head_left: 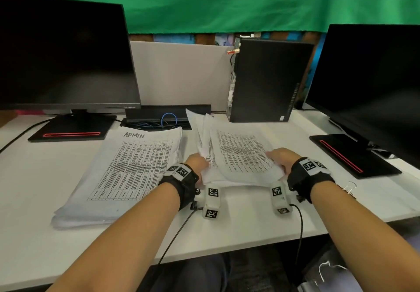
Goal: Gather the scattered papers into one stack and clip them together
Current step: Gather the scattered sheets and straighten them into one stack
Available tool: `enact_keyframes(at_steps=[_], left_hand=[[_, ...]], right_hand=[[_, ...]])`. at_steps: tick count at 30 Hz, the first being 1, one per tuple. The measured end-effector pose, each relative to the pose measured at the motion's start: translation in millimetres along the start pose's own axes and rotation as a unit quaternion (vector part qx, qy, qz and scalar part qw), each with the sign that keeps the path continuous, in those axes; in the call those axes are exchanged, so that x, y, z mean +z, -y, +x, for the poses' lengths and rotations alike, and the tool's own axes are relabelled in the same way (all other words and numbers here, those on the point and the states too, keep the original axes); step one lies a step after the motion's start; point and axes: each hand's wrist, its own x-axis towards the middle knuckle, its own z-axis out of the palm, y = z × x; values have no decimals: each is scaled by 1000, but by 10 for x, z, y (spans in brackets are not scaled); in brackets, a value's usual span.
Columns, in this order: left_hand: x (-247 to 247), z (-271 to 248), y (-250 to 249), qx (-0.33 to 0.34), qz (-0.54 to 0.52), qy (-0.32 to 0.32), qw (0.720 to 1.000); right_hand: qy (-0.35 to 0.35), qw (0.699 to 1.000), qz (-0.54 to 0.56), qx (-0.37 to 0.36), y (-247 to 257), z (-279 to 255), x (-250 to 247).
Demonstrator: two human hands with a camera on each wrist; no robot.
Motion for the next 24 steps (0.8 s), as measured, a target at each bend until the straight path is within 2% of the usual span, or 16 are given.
enact_keyframes(at_steps=[5, 7, 9, 11, 13, 16, 19, 21, 24], left_hand=[[41, -364, -236, 51, -117, 16, 992], [-39, -476, -316, 90, -148, 52, 984], [-188, -572, -433, 120, -162, 76, 977], [-350, -713, -579, 163, -171, 96, 967], [-545, -879, -729, 216, -183, 100, 954], [-934, -1043, -951, 300, -208, 58, 929], [-1308, -1163, -1156, 400, -132, -48, 905], [-1519, -1213, -1226, 425, -87, -108, 895], [-1721, -1259, -1194, 449, -41, -146, 881]], right_hand=[[65, 988, 140, -13, 51, -146, -144], [79, 977, 192, -59, 142, -311, -226], [126, 950, 266, -104, 273, -438, -279], [154, 928, 298, -162, 434, -556, -258], [149, 918, 289, -228, 645, -718, -140], [126, 908, 247, -314, 914, -859, 131], [143, 899, 185, -369, 1119, -970, 396], [130, 896, 170, -389, 1260, -1004, 570], [114, 886, 175, -414, 1497, -1088, 849]])
